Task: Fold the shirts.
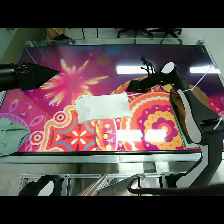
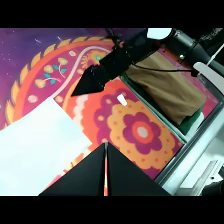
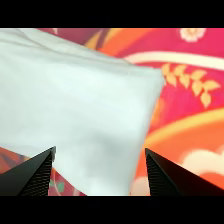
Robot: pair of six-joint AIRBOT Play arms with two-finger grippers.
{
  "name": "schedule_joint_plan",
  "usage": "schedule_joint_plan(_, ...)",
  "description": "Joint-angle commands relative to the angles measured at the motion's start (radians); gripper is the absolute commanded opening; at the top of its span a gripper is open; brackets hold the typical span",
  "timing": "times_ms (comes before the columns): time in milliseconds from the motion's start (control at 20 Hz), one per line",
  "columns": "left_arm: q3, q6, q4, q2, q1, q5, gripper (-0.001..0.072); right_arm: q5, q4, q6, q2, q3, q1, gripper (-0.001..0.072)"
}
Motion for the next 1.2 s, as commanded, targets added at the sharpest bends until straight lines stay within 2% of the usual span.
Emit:
schedule_joint_plan(0, 0.005, -0.006, 0.001, 0.001, 0.001, -0.008, 0.0014, 0.045, -0.026, 0.022, -0.068, -0.030, -0.001, 0.0643)
schedule_joint_plan(300, 0.004, -0.006, 0.003, -0.001, 0.001, -0.015, 0.0014, -0.011, -0.009, -0.003, -0.158, -0.030, 0.061, 0.0642)
schedule_joint_plan(500, 0.003, -0.006, 0.002, -0.001, 0.001, -0.015, 0.0014, -0.014, 0.101, -0.071, -0.170, -0.030, 0.071, 0.0635)
schedule_joint_plan(550, 0.003, -0.006, 0.002, -0.001, 0.001, -0.015, 0.0014, -0.002, 0.164, -0.108, -0.169, -0.029, 0.069, 0.0434)
schedule_joint_plan(600, 0.003, -0.006, 0.002, -0.001, 0.001, -0.015, 0.0014, 0.023, 0.233, -0.160, -0.169, -0.028, 0.066, 0.0138)
schedule_joint_plan(650, 0.003, -0.006, 0.002, -0.001, 0.001, -0.016, 0.0014, 0.048, 0.293, -0.187, -0.167, -0.026, 0.061, 0.0063)
schedule_joint_plan(700, 0.003, -0.006, 0.002, -0.001, 0.001, -0.016, 0.0014, 0.069, 0.329, -0.202, -0.159, -0.019, 0.053, 0.0020)
schedule_joint_plan(850, 0.003, -0.006, 0.002, -0.001, 0.001, -0.019, 0.0014, 0.076, 0.366, -0.191, -0.096, 0.019, -0.001, 0.0019)
schedule_joint_plan(1000, 0.003, -0.013, 0.002, -0.001, 0.001, -0.022, 0.0014, 0.070, 0.496, -0.174, -0.007, 0.084, -0.116, 0.0019)
schedule_joint_plan(1150, 0.003, -0.014, 0.002, -0.001, 0.001, -0.022, 0.0014, 0.018, 0.570, -0.111, 0.075, 0.133, -0.261, 0.0019)
